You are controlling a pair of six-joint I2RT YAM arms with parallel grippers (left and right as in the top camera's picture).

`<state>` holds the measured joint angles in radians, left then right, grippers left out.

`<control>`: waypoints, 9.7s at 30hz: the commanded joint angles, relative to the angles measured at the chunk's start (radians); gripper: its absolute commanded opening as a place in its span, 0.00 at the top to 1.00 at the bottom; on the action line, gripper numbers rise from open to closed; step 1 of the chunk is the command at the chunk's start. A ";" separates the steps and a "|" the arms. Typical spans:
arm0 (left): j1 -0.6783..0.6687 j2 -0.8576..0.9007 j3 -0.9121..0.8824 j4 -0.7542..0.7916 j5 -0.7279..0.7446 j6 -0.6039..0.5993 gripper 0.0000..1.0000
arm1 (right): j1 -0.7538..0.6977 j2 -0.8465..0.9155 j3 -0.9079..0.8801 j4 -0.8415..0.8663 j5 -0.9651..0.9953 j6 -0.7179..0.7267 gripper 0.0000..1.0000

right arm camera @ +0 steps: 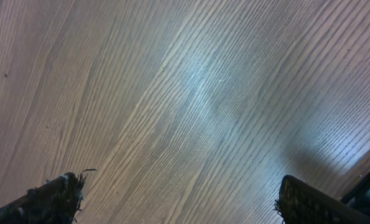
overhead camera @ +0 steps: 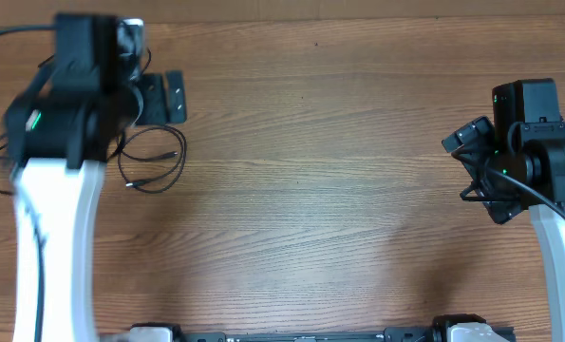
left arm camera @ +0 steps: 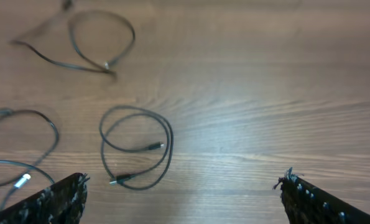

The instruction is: Untangle cables

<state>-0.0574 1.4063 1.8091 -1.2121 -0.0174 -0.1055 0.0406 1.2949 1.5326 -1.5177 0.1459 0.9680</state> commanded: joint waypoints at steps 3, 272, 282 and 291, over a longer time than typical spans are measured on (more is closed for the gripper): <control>-0.002 -0.267 -0.256 0.107 0.014 -0.012 0.01 | -0.003 -0.008 0.023 0.005 0.010 -0.001 0.00; -0.043 -1.062 -0.646 -0.165 0.036 -0.127 0.01 | -0.018 -1.288 -1.450 1.263 0.174 -0.217 0.00; -0.043 -1.062 -0.646 -0.234 0.036 -0.127 0.00 | -0.018 -1.292 -1.456 1.278 0.144 -0.222 0.00; -0.043 -1.062 -0.646 -0.234 0.036 -0.127 0.00 | -0.018 -1.292 -1.481 1.335 -0.174 -0.795 0.00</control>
<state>-0.0921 0.3504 1.1618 -1.4460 0.0257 -0.2192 0.0265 0.0128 0.0719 -0.1989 0.1242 0.4191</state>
